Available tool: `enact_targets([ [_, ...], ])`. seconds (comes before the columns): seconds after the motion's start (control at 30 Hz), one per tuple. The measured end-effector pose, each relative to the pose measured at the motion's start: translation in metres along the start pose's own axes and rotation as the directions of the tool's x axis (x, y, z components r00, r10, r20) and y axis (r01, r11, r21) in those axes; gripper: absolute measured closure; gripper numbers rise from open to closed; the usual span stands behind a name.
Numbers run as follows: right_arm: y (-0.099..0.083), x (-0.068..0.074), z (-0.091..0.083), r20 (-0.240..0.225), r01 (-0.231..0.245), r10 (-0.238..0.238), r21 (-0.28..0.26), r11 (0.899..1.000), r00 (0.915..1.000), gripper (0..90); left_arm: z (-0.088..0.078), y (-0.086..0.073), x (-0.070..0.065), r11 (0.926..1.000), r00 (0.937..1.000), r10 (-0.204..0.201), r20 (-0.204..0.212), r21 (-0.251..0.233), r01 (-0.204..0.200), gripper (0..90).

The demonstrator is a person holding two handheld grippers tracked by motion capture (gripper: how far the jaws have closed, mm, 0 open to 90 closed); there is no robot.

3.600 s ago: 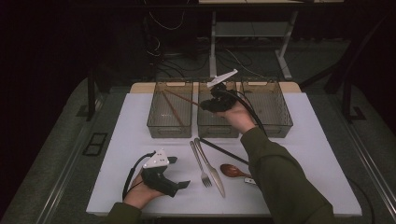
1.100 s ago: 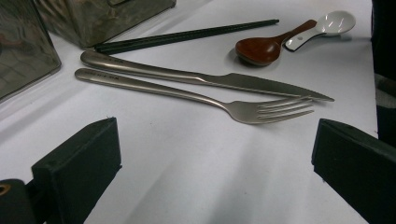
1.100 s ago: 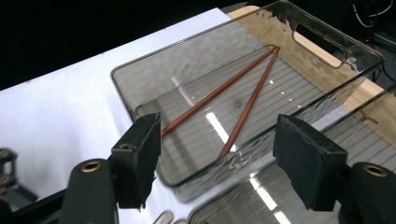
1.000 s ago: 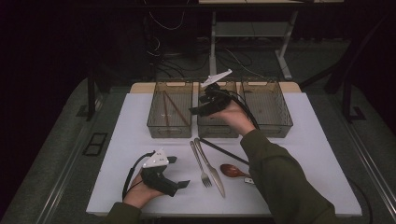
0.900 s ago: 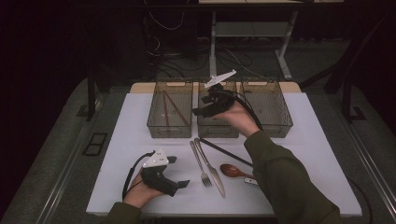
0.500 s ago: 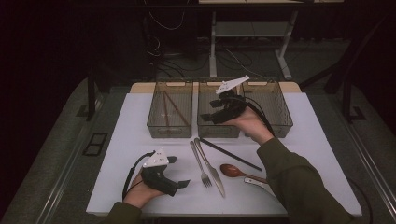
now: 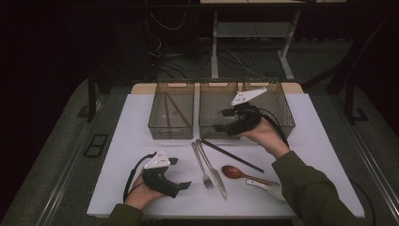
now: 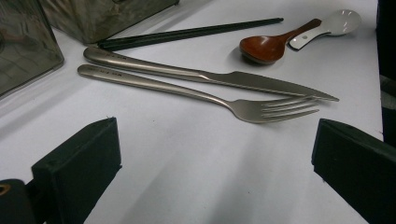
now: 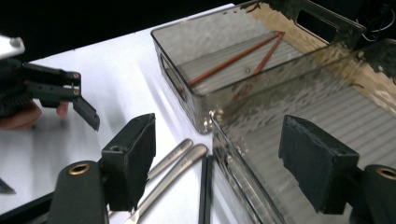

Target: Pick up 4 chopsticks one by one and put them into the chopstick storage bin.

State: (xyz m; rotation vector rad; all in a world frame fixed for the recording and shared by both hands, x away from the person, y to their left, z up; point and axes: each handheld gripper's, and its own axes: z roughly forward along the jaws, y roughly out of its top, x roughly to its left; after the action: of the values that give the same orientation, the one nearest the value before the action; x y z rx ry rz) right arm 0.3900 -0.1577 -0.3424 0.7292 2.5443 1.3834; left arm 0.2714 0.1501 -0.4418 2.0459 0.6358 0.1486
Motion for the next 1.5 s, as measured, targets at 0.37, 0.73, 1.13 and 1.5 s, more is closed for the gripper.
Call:
enact_targets([
  [0.37, -0.036, -0.003, -0.02, 0.018, -0.029, 0.029, -0.011, 1.0, 0.9994, 26.1, 0.001, 0.0, 0.0, 1.0, 1.0, 0.002, 0.0, 0.002, -0.002, 0.2],
  [0.73, -0.073, 0.001, -0.031, 0.026, -0.069, 0.069, 0.008, 0.998, 0.9973, 27.5, 0.0, 0.0, 0.0, 0.9998, 0.9999, 0.014, 0.004, 0.013, -0.014, 0.2],
  [1.13, -0.102, 0.008, -0.034, 0.015, -0.091, 0.091, 0.078, 0.993, 0.9958, 44.8, 0.002, 0.001, -0.004, 0.9994, 0.9995, 0.03, 0.011, 0.017, -0.03, 0.2],
  [1.5, -0.114, 0.0, -0.023, 0.05, -0.106, 0.099, 0.16, 0.981, 0.9938, 68.3, 0.001, 0.001, -0.006, 0.9987, 0.9991, 0.041, -0.002, 0.03, -0.041, 0.2],
])
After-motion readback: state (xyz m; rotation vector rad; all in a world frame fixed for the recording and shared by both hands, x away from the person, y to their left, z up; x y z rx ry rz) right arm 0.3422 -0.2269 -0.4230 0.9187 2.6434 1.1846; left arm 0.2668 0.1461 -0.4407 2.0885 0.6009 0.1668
